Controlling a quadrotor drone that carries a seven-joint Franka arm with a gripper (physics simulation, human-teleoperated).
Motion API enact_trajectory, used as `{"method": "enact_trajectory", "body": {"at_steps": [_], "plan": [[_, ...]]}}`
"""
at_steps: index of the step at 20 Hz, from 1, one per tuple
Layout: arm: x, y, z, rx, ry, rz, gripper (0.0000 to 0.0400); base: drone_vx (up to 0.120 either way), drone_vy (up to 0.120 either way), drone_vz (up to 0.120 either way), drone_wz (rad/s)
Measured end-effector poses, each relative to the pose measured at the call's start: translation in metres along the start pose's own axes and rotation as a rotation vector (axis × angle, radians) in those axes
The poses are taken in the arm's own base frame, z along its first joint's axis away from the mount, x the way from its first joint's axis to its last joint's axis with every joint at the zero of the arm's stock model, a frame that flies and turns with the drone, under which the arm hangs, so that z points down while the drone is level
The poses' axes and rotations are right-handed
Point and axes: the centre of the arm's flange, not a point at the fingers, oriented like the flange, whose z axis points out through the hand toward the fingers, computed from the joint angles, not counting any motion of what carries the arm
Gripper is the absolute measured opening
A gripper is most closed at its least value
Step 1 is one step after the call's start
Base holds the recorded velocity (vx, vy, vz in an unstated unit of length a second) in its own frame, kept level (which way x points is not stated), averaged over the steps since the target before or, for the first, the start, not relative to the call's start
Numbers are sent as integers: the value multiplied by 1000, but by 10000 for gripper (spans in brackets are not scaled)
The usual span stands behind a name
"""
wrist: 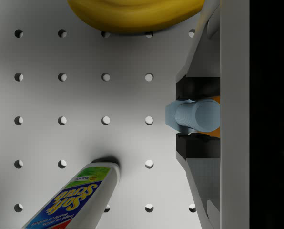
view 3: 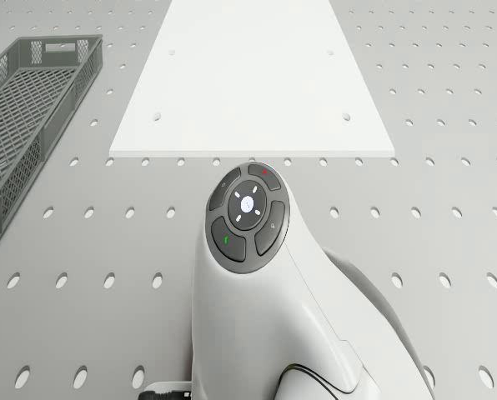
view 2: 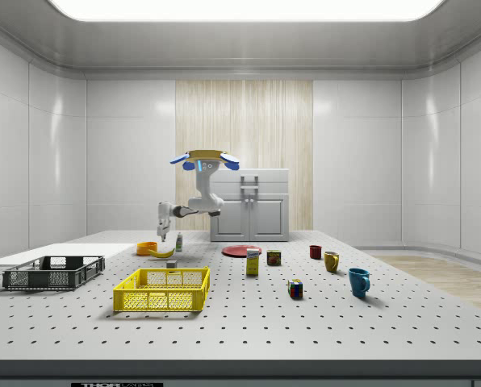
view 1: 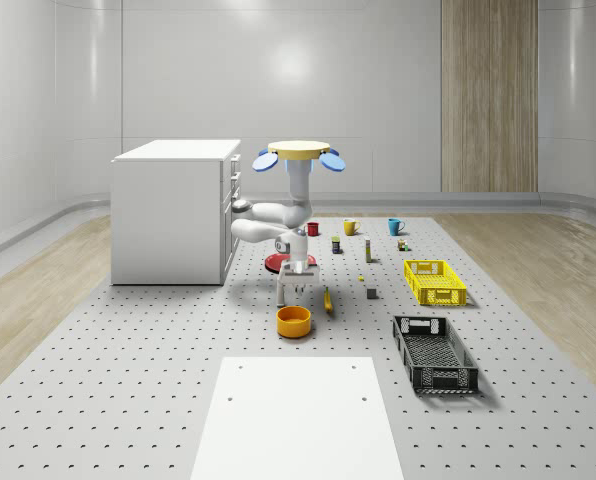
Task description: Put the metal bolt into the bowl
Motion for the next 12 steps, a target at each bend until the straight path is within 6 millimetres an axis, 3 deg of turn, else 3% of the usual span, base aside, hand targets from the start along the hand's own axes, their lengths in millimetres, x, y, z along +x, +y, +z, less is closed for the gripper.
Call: {"method": "enact_trajectory", "body": {"at_steps": [7,12], "plan": [[0,0,0,0,0,0,100,120,-51,0,0],[0,0,0,0,0,0,100,120,-16,0,0]]}}
